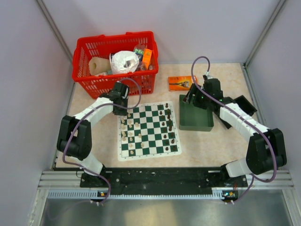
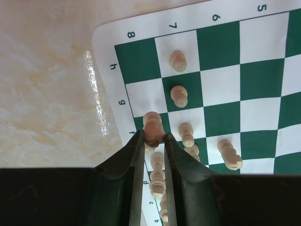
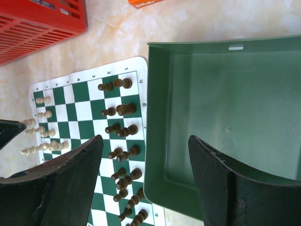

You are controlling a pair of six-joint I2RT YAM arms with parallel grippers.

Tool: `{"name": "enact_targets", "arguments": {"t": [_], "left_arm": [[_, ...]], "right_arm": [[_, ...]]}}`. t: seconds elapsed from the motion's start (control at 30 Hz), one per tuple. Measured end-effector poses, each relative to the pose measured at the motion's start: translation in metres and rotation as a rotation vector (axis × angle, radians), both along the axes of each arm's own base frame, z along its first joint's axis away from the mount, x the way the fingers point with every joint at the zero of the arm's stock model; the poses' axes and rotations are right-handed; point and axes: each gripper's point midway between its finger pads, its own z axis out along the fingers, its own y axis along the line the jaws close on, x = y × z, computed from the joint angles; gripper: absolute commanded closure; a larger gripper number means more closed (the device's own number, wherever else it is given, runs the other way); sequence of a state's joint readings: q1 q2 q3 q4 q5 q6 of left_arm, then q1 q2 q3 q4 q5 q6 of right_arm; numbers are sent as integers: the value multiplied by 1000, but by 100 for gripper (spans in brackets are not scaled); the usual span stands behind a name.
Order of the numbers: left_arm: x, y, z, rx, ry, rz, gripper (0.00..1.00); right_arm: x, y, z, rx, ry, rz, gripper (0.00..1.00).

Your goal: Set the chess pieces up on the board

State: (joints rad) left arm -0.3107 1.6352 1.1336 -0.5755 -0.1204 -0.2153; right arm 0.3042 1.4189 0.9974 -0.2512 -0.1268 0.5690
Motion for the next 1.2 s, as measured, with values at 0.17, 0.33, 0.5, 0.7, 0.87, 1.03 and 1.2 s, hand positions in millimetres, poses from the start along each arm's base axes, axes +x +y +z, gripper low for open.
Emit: {"name": "enact_targets", "arguments": {"t": [0.17, 0.33, 0.5, 0.7, 0.87, 1.03, 1.2], "left_arm": [[1, 3, -7, 4, 12, 10, 96], [7, 6, -9, 1, 1, 22, 96], [11, 7, -14, -2, 1, 29, 96], [9, 5, -22, -11, 25, 28, 91], [8, 4, -25, -16, 34, 36, 76], [9, 4, -25, -19, 27, 40, 67], [9, 4, -25, -20, 26, 41, 45]], "right_arm": [[0, 0, 0, 0, 0, 1, 27], [0, 0, -2, -1, 5, 2, 27], [0, 1, -7, -4, 20, 3, 27], [0, 1, -9, -3, 24, 6, 27], [0, 1, -9, -3, 24, 6, 27], [0, 1, -9, -3, 25, 6, 26], [-1, 1, -9, -2, 26, 8, 26]]}}
